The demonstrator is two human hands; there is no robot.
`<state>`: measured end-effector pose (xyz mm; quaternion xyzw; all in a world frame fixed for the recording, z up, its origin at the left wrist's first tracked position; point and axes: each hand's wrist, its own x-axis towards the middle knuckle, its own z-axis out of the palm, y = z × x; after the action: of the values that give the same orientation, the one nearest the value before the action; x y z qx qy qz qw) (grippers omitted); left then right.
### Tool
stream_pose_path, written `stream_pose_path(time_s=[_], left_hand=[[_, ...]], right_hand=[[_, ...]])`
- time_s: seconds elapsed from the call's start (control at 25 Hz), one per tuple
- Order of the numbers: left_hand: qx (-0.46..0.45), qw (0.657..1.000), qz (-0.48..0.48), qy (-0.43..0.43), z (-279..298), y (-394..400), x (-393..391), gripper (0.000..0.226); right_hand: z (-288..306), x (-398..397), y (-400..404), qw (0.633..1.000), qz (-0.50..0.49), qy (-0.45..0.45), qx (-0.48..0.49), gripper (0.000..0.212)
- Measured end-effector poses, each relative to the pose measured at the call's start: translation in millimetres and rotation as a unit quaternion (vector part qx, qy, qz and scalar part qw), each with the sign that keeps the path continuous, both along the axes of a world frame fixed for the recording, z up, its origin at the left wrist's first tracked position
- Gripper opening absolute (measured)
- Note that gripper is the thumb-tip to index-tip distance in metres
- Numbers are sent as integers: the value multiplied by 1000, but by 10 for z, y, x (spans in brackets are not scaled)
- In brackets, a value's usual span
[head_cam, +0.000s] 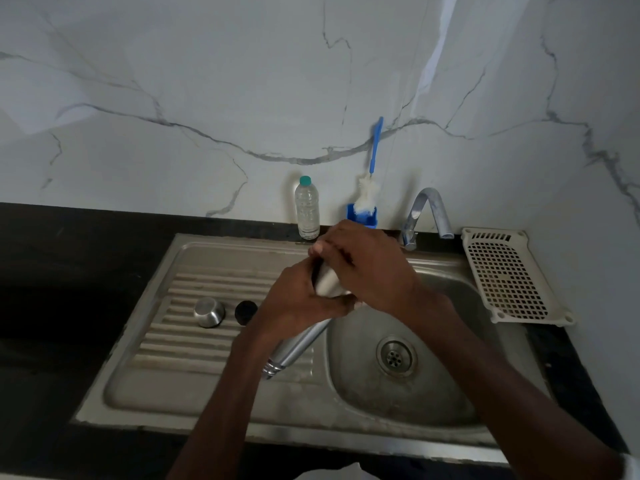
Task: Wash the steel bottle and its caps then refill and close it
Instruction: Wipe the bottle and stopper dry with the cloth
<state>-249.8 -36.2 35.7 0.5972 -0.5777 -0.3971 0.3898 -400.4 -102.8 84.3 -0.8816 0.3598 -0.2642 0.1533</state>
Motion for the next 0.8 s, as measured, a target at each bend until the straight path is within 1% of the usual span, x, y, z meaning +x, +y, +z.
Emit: stream_pose_path(time_s=[0.04, 0.08, 0.12, 0.16, 0.2, 0.24, 0.28, 0.32, 0.36, 0.4, 0.44, 0.48, 0.52, 0.56, 0.6, 0.68, 0.72, 0.76, 0.8], left_hand=[[-6, 1000, 4, 15, -25, 41, -5, 66], [-4, 999, 14, 41, -19, 78, -19, 67], [0, 996, 34, 85, 5, 96, -35, 68], [3, 988, 64, 138, 41, 99, -49, 70], [7, 977, 103, 185, 78, 85, -59, 73], [10, 965, 138, 224, 114, 62, -60, 75], [11, 956, 165, 243, 151, 30, -55, 77], [10, 952, 179, 248, 179, 10, -50, 79], [6, 951, 179, 252, 185, 1, -47, 80], [-2, 951, 164, 263, 172, 1, -47, 79], [-14, 950, 139, 279, 162, 12, -59, 73], [-20, 948, 121, 295, 163, 27, -77, 63], [-21, 942, 120, 313, 174, 50, -99, 56], [-14, 929, 130, 345, 181, 74, -113, 53], [0, 904, 137, 404, 177, 89, -116, 55], [16, 831, 159, 532, 133, 106, -58, 66], [9, 802, 189, 566, 93, 119, 12, 72], [2, 779, 232, 583, 40, 131, 99, 77], [-2, 758, 281, 589, -18, 134, 190, 77]], right_hand=[[77, 11, -33, 994, -34, -22, 102, 31], [177, 5, -83, 967, -69, -63, 235, 33], [255, -12, -123, 911, -95, -132, 379, 37], [296, -18, -116, 838, -107, -202, 496, 40], [283, -12, -70, 782, -109, -259, 556, 42], [223, 22, 9, 763, -113, -302, 560, 42], [135, 97, 111, 785, -114, -330, 511, 39], [33, 192, 237, 826, -115, -356, 423, 33], [-55, 276, 344, 867, -109, -372, 313, 30], [-110, 339, 413, 906, -100, -359, 200, 32], [-148, 362, 402, 936, -90, -325, 99, 37], [-141, 368, 358, 959, -79, -271, 20, 40], [-143, 369, 307, 974, -63, -216, -32, 42], [-140, 375, 286, 983, -37, -173, -54, 42], [-147, 384, 295, 988, -9, -147, -47, 42], [-200, 379, 377, 989, 56, -136, 13, 41], [-229, 345, 429, 985, 88, -136, 54, 41], [-263, 284, 467, 977, 113, -142, 114, 40], [-293, 208, 501, 960, 119, -161, 198, 38]])
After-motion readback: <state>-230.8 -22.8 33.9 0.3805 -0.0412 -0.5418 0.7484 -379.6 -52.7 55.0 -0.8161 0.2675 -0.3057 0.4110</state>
